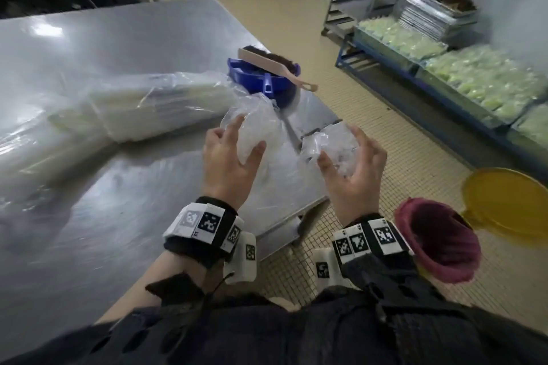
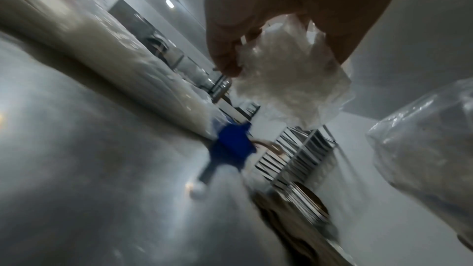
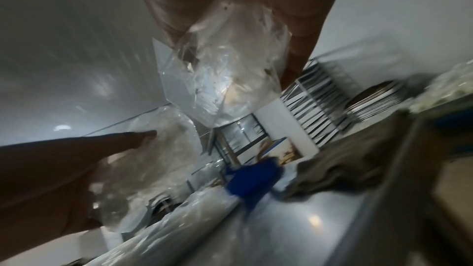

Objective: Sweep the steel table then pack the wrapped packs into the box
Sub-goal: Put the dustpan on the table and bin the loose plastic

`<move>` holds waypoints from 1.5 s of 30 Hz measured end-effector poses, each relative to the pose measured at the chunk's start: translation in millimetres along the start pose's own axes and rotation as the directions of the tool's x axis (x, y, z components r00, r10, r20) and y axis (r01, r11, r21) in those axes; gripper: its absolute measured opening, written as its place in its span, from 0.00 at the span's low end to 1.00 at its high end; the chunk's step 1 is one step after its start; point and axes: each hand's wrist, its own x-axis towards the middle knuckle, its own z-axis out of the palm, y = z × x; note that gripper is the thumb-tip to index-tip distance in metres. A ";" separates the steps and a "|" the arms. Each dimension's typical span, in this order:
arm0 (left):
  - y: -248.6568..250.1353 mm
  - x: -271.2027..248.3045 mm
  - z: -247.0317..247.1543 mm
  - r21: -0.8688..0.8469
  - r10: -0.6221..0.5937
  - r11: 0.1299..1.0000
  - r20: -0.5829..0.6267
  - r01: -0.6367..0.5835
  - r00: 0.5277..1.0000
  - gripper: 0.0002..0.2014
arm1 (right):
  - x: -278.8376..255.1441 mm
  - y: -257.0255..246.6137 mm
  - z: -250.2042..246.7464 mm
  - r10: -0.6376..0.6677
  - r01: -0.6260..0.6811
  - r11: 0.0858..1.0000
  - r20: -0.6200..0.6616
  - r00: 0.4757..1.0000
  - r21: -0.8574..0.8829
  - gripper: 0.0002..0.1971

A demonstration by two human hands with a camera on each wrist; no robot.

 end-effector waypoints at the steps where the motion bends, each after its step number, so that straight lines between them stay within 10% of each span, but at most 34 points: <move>1: 15.5 -1.8 19.2 -0.020 0.012 1.000 0.038 -0.012 0.999 0.28 | 2.1 11.7 -22.1 0.035 -0.036 0.999 -0.041 0.999 -0.015 0.39; 14: 176.4 -74.6 304.6 -0.080 0.065 0.996 0.493 -0.029 0.868 0.33 | 18.0 187.8 -284.6 0.233 -0.324 0.910 -0.329 0.915 -0.258 0.31; 24: 198.2 -81.9 508.3 0.129 -0.096 0.991 0.796 -0.014 0.597 0.31 | 47.9 335.2 -356.6 0.609 -0.710 0.692 -0.422 0.672 -0.131 0.27; 31: 171.5 -70.1 666.5 0.312 -0.260 0.948 0.864 -0.055 0.431 0.26 | 114.8 450.0 -365.7 0.857 -0.922 0.384 -0.357 0.373 -0.042 0.21; 40: 118.4 -59.5 781.9 0.304 -0.299 0.949 0.952 -0.080 0.064 0.21 | 143.9 560.7 -357.9 0.956 -0.978 0.200 -0.207 0.209 -0.063 0.26; 45: 139.0 -44.5 763.1 0.254 -0.246 0.967 0.955 -0.024 0.167 0.14 | 145.4 544.4 -345.4 0.922 -0.955 0.289 -0.290 0.257 0.071 0.18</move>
